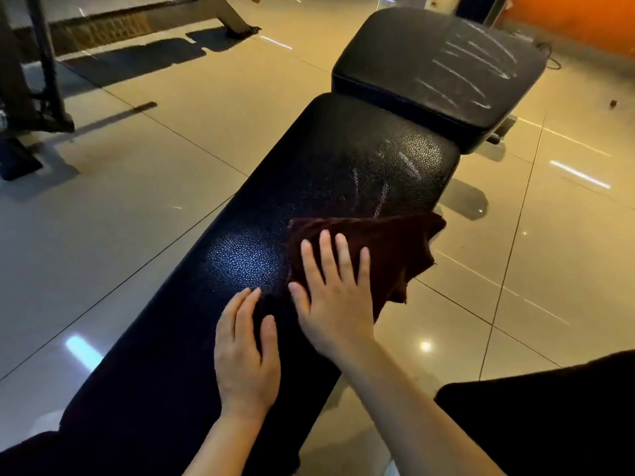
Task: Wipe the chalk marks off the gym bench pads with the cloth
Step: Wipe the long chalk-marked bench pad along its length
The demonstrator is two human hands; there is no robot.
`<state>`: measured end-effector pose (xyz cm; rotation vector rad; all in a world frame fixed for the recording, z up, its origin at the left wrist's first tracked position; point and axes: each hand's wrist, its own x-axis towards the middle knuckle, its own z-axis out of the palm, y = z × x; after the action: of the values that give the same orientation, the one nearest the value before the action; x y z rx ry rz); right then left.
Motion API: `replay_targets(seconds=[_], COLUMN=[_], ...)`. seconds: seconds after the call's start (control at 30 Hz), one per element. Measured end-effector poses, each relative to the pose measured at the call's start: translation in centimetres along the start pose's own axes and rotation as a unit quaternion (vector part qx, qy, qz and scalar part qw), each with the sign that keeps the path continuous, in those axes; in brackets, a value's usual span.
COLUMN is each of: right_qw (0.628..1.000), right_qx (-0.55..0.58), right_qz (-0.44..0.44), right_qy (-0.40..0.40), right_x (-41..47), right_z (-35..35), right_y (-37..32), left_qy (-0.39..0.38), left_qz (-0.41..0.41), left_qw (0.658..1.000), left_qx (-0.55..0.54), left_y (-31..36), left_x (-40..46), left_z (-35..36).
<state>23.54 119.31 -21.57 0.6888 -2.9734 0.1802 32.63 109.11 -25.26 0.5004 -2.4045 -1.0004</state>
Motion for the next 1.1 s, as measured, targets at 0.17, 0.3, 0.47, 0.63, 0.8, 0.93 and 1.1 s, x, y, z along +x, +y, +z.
replay_targets(seconds=[0.17, 0.3, 0.47, 0.63, 0.8, 0.93, 1.1], right_qw=[0.993, 0.959, 0.974, 0.973, 0.954, 0.922, 0.914], right_qx=[0.093, 0.277, 0.162, 0.137, 0.247, 0.348, 0.371], right_qz=[-0.014, 0.048, 0.119, 0.162, 0.144, 0.150, 0.148], right_qy=[-0.069, 0.025, 0.108, 0.094, 0.091, 0.085, 0.074], right_x=[-1.4, -1.8, -0.4, 2.2, 1.5, -1.3, -3.9], right_z=[-1.1, -4.0, -5.8, -6.7, -8.1, -10.9, -14.8], right_y=[-1.1, 2.3, 8.2, 10.9, 12.0, 11.9, 12.4], left_qy=[-0.014, -0.083, -0.154, -0.200, -0.283, -0.291, -0.301], left_qz=[-0.032, -0.077, -0.073, -0.029, -0.008, 0.025, 0.005], left_qw=[0.999, 0.993, 0.985, 0.977, 0.954, 0.953, 0.937], left_qx=[-0.024, -0.033, 0.007, -0.069, -0.099, -0.082, -0.175], left_y=[1.8, 4.2, 5.7, 5.5, 4.6, 5.8, 8.2], left_x=[4.1, 8.4, 12.3, 13.4, 13.4, 12.9, 11.8], left_z=[-1.6, -0.9, 1.5, 0.7, -1.3, -2.4, -4.9])
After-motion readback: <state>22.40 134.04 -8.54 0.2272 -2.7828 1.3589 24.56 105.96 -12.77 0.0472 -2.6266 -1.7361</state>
